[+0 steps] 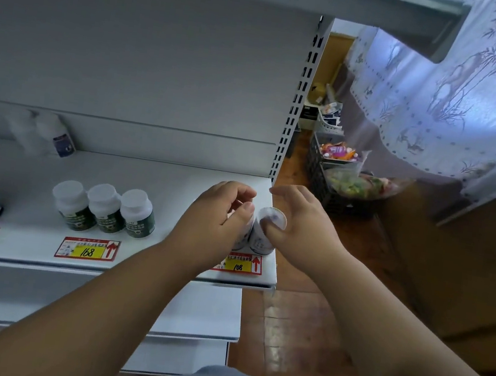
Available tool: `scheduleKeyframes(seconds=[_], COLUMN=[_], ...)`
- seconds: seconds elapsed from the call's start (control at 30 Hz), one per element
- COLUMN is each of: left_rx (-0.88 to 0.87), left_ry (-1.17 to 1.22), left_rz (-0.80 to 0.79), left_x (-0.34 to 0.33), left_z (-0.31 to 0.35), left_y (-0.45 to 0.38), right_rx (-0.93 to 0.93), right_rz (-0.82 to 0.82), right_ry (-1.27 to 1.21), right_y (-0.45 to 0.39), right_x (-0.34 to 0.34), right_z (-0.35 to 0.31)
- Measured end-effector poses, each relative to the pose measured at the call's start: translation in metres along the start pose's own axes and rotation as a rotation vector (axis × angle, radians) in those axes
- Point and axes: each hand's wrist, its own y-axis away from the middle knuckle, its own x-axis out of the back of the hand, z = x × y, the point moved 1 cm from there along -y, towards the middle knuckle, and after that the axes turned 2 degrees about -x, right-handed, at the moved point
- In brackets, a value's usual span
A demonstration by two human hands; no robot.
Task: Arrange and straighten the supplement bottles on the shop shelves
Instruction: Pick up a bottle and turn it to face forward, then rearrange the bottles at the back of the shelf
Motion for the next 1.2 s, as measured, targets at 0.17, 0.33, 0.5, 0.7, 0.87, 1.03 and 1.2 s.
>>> scheduleKeyframes(seconds=[0.17,0.33,0.5,0.7,0.87,1.03,1.2], left_rx=[-0.051,-0.095,-0.066,-0.003,0.118,0.133,0.117], left_ry=[-0.032,-0.018,-0.09,-0.187,-0.126,-0.081,-0.092], left_rz=[0.057,0.157,0.219,0.265,0.313,0.345,0.386], left_x=[0.024,0.086,0.169,0.265,0.31,0.325,0.331], left_z=[-0.009,-0.034,-0.09,-0.155,-0.185,-0.199,-0.209], left_y=[0.012,0.038,0.07,0.099,0.091,0.075,0.069], right_rx=[0.043,0.099,0.175,0.23,0.211,0.143,0.136], right_rz=[0.062,0.129,0.114,0.01,-0.125,-0.254,-0.365], right_ry=[-0.018,-0.097,-0.197,-0.146,-0.02,0.179,0.283], right_y=[0.0,-0.005,-0.016,-0.039,-0.102,-0.173,-0.205], right_x=[0.01,-0.004,-0.05,-0.121,-0.167,-0.21,-0.245], right_z=[-0.039,-0.107,-0.201,-0.3,-0.336,-0.328,-0.326])
